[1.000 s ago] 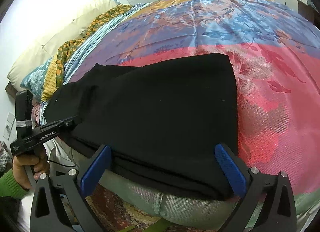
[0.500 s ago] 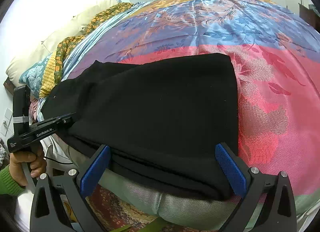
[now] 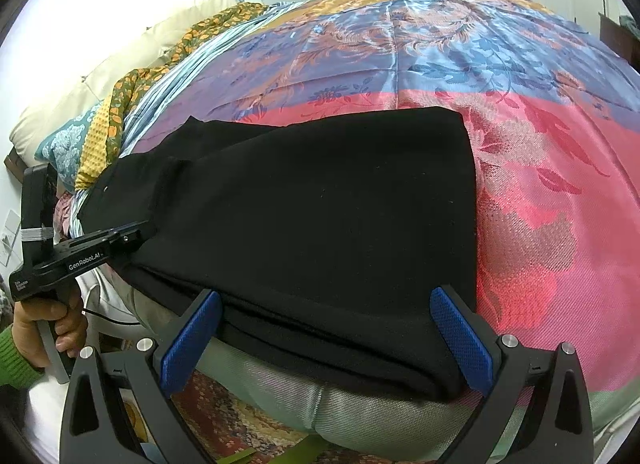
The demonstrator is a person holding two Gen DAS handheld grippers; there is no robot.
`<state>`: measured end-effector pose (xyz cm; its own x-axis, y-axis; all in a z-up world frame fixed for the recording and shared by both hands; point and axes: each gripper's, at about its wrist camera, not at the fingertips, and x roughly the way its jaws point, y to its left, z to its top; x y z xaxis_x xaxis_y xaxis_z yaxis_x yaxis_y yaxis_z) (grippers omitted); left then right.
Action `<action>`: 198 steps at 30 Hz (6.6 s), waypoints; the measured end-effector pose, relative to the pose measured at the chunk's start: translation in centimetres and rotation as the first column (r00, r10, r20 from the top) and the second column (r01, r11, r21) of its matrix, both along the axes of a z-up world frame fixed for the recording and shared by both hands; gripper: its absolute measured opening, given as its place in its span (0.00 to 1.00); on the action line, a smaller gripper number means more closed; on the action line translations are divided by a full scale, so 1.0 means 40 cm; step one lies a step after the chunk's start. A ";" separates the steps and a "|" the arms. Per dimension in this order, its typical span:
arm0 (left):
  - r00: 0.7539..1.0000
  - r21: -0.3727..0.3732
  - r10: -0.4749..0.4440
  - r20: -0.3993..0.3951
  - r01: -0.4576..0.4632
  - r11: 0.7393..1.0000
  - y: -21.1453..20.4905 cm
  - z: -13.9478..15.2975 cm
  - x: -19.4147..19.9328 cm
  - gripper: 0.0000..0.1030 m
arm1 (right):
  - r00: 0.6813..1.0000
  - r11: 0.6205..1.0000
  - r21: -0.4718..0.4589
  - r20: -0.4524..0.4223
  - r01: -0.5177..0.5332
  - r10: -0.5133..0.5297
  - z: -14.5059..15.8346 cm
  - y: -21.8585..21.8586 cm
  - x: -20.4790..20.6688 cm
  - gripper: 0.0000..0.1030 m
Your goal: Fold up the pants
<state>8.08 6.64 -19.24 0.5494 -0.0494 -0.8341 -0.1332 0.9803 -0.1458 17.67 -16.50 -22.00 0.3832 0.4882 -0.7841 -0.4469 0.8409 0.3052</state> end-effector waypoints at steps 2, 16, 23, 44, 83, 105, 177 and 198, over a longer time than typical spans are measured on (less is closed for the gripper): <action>1.000 0.001 -0.002 0.000 0.002 1.000 0.000 0.000 0.000 0.11 | 1.000 1.000 -0.001 0.001 0.000 0.000 0.000 0.000 -0.001 1.00; 1.000 0.027 -0.018 -0.007 0.018 0.999 -0.007 0.001 0.004 0.11 | 1.000 1.000 -0.018 0.010 -0.003 0.003 -0.001 0.005 -0.001 1.00; 1.000 0.039 -0.023 -0.008 0.023 0.999 -0.010 0.001 0.004 0.11 | 1.000 1.000 -0.024 0.015 -0.004 0.004 -0.002 0.006 0.000 1.00; 1.000 0.041 -0.023 -0.006 0.024 0.999 -0.011 0.000 0.004 0.11 | 1.000 1.000 -0.029 0.019 -0.003 0.004 -0.002 0.010 -0.001 1.00; 0.578 -0.669 0.809 -0.105 -0.643 0.373 0.794 0.000 -0.325 0.62 | 1.000 0.999 -0.042 0.028 -0.003 0.004 -0.004 0.010 0.006 1.00; 0.833 -0.139 0.467 0.295 -0.446 0.884 0.431 0.345 -0.131 0.06 | 1.000 0.999 -0.045 0.030 -0.001 0.003 -0.004 0.013 0.006 1.00; 0.994 0.219 0.023 -0.111 0.002 0.976 -0.063 0.091 0.143 0.28 | 0.968 0.978 0.063 0.170 -0.197 0.184 0.296 -0.112 0.210 0.57; 0.992 0.243 0.003 -0.123 0.027 0.970 -0.096 0.092 0.141 0.30 | 0.952 0.961 -0.133 0.160 -0.242 0.262 0.269 -0.071 -0.050 0.45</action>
<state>13.72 2.79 -15.56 0.4435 0.1578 -0.8823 -0.1233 0.9858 0.1143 15.67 -19.36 -11.25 0.3942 0.5003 -0.7709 -0.6865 0.7180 0.1150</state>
